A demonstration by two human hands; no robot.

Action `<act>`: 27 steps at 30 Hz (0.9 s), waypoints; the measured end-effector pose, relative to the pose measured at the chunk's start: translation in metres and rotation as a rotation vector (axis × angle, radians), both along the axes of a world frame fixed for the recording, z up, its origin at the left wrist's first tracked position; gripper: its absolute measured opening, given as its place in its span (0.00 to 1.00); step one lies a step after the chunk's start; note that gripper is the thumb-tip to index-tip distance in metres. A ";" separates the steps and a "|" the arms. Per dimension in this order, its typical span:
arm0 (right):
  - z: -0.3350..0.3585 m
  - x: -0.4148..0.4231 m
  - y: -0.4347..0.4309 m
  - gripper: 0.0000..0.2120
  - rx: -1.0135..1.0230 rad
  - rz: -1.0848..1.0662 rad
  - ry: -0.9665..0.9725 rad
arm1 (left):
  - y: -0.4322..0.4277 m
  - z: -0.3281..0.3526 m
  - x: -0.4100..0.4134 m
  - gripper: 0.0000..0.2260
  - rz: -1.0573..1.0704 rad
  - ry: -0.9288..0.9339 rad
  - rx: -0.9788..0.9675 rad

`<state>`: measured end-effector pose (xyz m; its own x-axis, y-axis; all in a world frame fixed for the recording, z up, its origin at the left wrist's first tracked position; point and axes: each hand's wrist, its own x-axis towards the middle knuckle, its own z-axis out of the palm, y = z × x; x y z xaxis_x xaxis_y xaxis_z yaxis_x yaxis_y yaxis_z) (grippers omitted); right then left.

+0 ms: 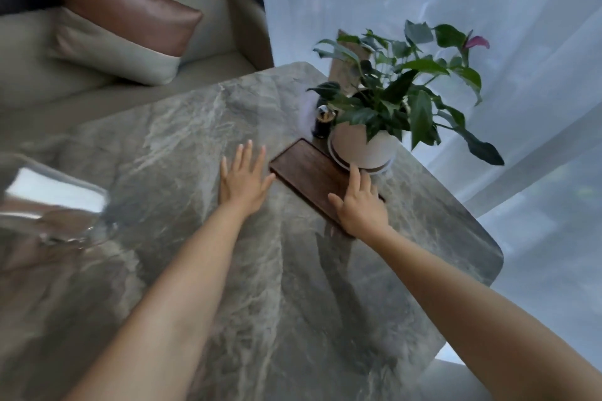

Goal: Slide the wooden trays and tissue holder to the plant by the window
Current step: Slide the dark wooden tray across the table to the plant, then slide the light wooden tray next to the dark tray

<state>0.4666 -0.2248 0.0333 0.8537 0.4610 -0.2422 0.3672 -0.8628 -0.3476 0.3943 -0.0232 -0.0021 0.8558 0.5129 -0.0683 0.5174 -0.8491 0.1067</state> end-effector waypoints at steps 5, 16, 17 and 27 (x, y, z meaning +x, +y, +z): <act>0.022 -0.037 0.047 0.35 -0.021 0.193 -0.150 | 0.019 0.033 -0.068 0.28 0.042 -0.030 0.062; 0.066 -0.190 0.173 0.35 0.001 0.603 -0.215 | 0.090 0.081 -0.281 0.28 0.380 -0.084 0.107; 0.068 -0.206 0.183 0.35 0.007 0.638 -0.212 | 0.095 0.082 -0.303 0.28 0.420 -0.074 0.111; 0.057 -0.365 0.241 0.36 0.008 0.889 -0.148 | 0.111 0.057 -0.488 0.28 0.756 0.036 0.010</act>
